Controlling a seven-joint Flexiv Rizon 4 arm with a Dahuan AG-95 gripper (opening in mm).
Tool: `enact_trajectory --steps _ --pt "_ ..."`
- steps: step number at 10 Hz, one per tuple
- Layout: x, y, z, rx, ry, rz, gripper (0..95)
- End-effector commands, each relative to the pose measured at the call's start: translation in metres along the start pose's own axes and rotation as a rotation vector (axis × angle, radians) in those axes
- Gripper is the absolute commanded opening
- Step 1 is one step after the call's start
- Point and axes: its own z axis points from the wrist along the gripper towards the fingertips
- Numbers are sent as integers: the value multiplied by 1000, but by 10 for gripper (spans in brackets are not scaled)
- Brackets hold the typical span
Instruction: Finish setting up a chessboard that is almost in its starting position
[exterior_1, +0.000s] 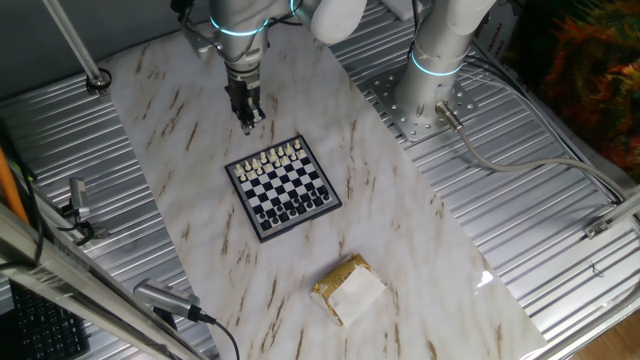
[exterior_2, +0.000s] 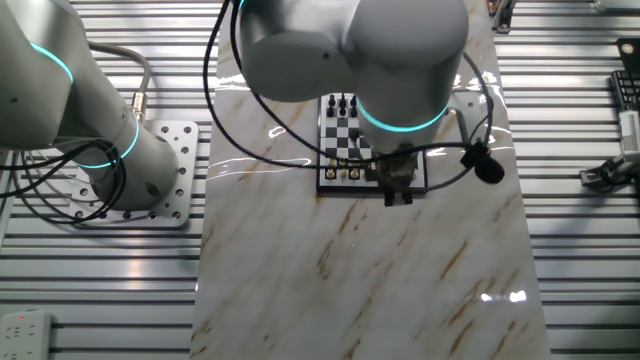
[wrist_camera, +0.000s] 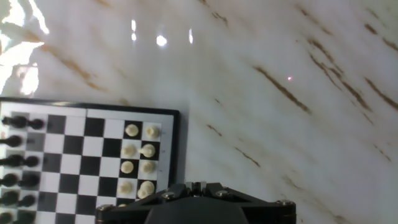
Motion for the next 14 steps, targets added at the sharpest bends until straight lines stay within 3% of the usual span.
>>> enact_trajectory --steps 1,14 --pt "-2 3 -2 -2 -2 5 0" --pt "-22 47 1 2 -3 54 0"
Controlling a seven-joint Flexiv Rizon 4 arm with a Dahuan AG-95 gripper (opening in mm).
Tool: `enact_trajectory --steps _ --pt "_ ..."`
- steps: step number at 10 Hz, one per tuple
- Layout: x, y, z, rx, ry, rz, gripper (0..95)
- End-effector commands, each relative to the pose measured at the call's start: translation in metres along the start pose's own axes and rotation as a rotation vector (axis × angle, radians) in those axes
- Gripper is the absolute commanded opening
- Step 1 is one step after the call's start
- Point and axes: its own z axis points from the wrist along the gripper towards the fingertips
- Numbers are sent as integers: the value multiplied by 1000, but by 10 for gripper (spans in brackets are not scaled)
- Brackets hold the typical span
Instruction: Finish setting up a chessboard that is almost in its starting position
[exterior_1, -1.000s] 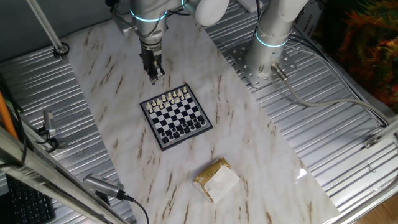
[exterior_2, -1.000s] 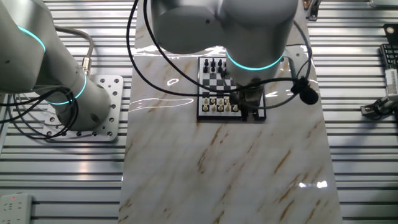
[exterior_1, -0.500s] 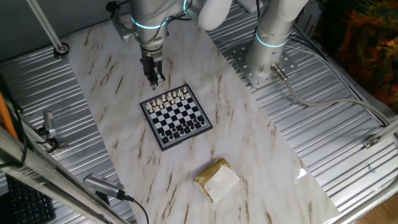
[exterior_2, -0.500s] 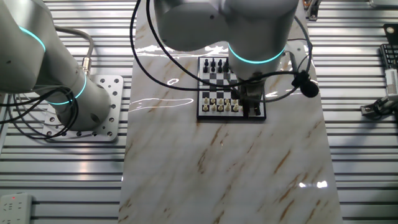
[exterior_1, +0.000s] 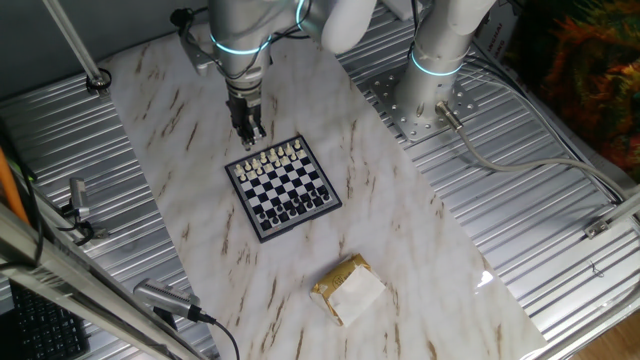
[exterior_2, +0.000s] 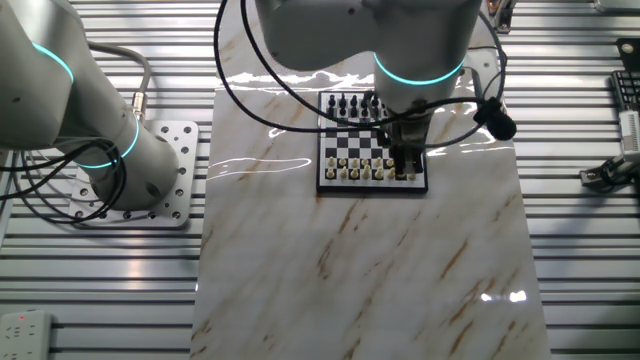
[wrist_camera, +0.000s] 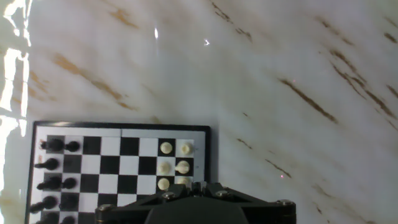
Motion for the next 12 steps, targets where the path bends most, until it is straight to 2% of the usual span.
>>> enact_trajectory --steps 1,12 --pt "-2 4 1 0 -1 7 0" --pt "-8 45 13 1 -7 32 0"
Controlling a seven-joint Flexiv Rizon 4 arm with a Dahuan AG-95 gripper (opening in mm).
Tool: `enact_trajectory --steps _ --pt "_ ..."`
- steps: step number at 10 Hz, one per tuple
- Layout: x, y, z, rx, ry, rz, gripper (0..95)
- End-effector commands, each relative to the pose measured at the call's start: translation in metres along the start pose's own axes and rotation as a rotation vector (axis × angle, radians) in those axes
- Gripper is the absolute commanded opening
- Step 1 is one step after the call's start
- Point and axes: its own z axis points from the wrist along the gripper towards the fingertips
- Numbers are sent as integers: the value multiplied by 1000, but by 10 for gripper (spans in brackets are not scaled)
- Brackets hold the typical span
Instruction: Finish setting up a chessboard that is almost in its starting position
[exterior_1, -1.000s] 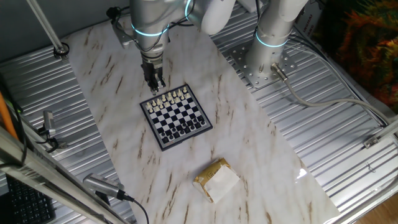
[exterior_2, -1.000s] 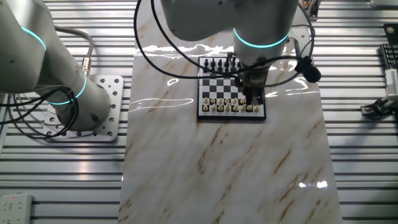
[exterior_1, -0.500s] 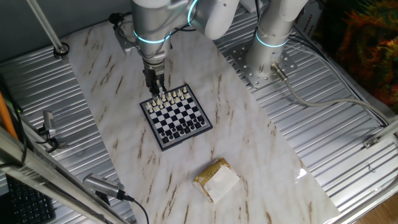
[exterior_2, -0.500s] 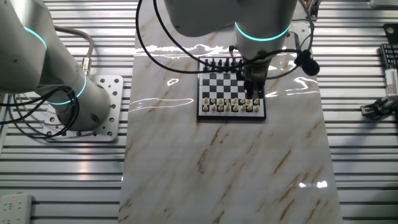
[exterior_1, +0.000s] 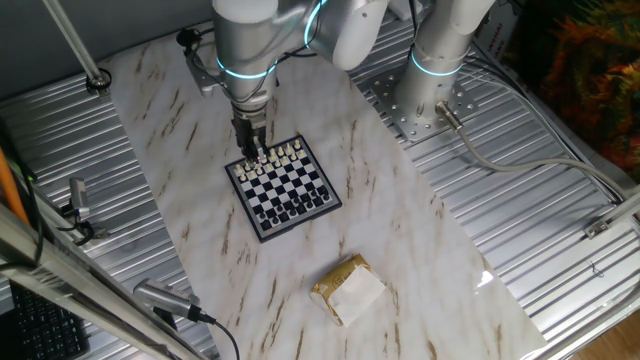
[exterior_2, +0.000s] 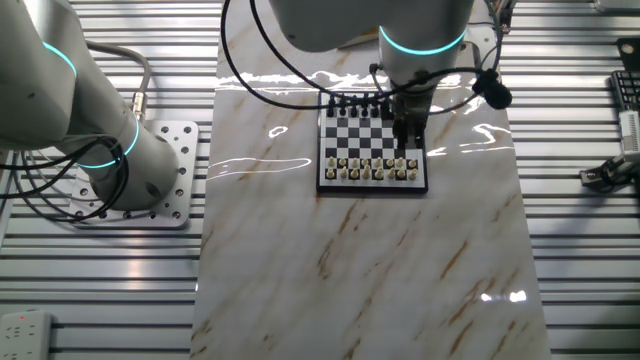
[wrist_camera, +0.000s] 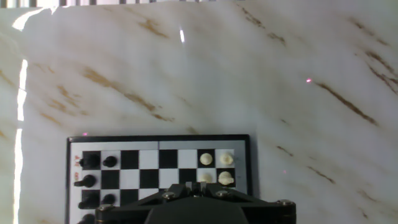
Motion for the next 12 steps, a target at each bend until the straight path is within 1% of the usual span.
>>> enact_trajectory --steps 1,6,12 --pt "0 2 2 1 0 1 0" --pt "0 21 6 0 -3 9 0" --pt "-2 28 6 -2 -1 19 0"
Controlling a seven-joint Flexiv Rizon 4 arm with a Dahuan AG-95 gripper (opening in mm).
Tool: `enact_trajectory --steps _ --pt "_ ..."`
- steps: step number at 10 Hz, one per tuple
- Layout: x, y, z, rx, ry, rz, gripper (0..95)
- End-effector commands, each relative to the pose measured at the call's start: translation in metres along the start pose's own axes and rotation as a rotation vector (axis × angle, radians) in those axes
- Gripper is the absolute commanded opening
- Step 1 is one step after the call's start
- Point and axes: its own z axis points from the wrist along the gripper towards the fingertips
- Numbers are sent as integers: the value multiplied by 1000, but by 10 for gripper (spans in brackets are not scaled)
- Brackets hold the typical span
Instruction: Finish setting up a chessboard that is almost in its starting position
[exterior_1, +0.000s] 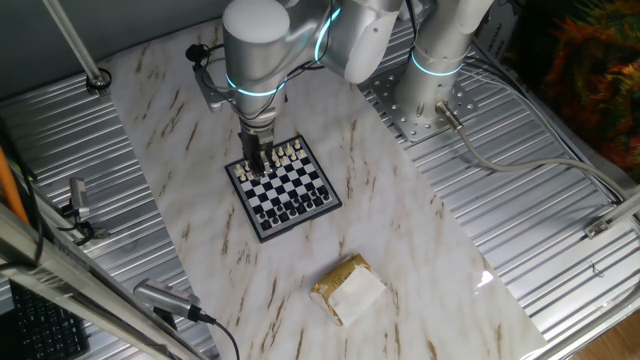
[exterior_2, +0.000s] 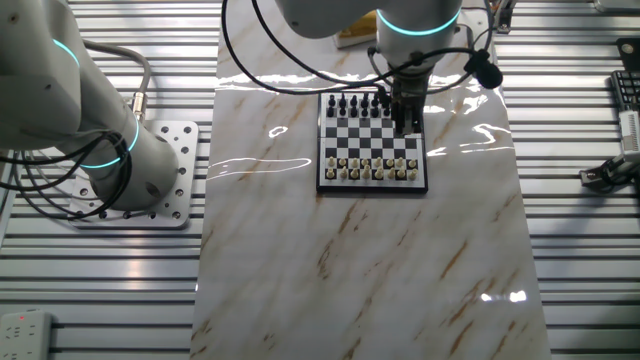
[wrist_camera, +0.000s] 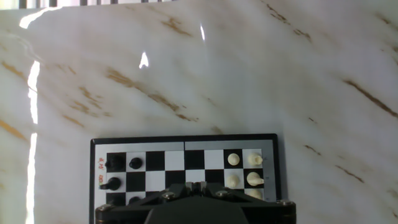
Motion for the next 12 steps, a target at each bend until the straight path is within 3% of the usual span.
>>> enact_trajectory --steps 1,12 --pt "-2 2 -1 -1 3 3 0" --pt "-3 4 0 -6 7 -9 0"
